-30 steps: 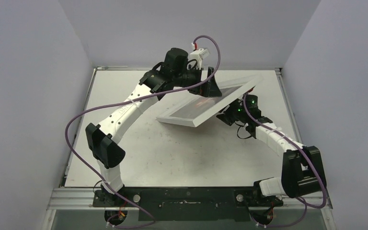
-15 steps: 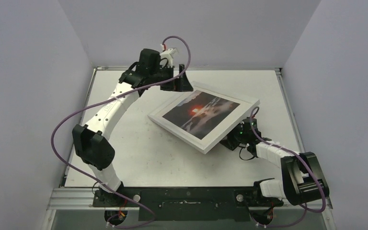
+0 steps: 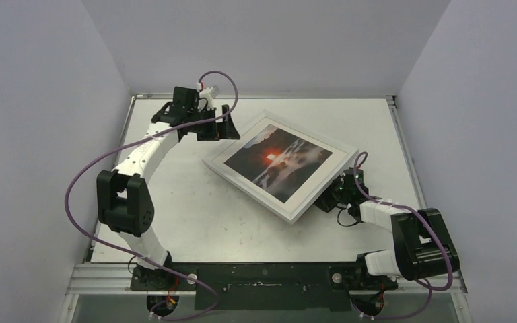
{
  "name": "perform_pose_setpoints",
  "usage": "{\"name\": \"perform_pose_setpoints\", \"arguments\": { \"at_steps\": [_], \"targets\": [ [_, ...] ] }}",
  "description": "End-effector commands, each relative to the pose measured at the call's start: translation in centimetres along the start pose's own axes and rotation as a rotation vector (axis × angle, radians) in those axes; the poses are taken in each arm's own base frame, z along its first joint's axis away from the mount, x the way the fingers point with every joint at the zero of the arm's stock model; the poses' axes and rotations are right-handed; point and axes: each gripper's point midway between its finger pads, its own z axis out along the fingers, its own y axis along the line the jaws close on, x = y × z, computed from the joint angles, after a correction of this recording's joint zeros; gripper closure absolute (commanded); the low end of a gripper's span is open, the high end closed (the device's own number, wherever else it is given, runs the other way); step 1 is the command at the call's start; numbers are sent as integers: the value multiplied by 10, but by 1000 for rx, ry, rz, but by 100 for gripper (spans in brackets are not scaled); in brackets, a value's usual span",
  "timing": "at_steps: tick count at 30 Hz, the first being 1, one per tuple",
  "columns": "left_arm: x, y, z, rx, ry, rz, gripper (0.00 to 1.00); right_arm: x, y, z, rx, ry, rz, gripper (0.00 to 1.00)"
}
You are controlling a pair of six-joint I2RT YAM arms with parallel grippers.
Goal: Put the photo into the frame
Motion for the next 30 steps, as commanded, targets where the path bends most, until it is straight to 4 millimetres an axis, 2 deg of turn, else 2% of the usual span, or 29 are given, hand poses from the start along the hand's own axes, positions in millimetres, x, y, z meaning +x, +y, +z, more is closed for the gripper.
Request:
{"name": "perform_pose_setpoints", "arguments": {
  "at_steps": [1, 4, 10, 13, 16, 19, 21, 24, 26, 28, 30],
  "targets": [
    [-34, 31, -12, -34, -120, 63, 4, -18, -21, -1, 121, -46, -46, 34],
    [-36, 62, -4, -92, -122, 69, 4, -18, -40, -10, 258, -6, -103, 30],
    [-35, 105, 23, -187, -116, 111, 3, -11, -78, -37, 525, 117, -196, 19],
    [-28, 131, 42, -243, -93, 109, 3, -4, -92, -48, 574, 144, -181, 18],
    [-22, 153, 53, -302, -79, 126, 2, -2, -104, -57, 622, 152, -174, 18],
    [-17, 167, 58, -338, -72, 144, 0, 4, -114, -64, 663, 175, -167, 18],
    [-12, 173, 59, -346, -62, 140, 5, 6, -119, -67, 688, 191, -165, 18],
    [-6, 178, 60, -343, -57, 130, 7, 9, -120, -74, 716, 222, -173, 18],
    [-2, 179, 60, -342, -51, 129, 7, 10, -120, -81, 742, 235, -185, 14],
    [2, 181, 61, -345, -44, 129, 7, 9, -122, -91, 782, 246, -203, 2],
    [4, 184, 62, -355, -34, 135, 7, 8, -125, -102, 837, 259, -221, 6]
  ]
}}
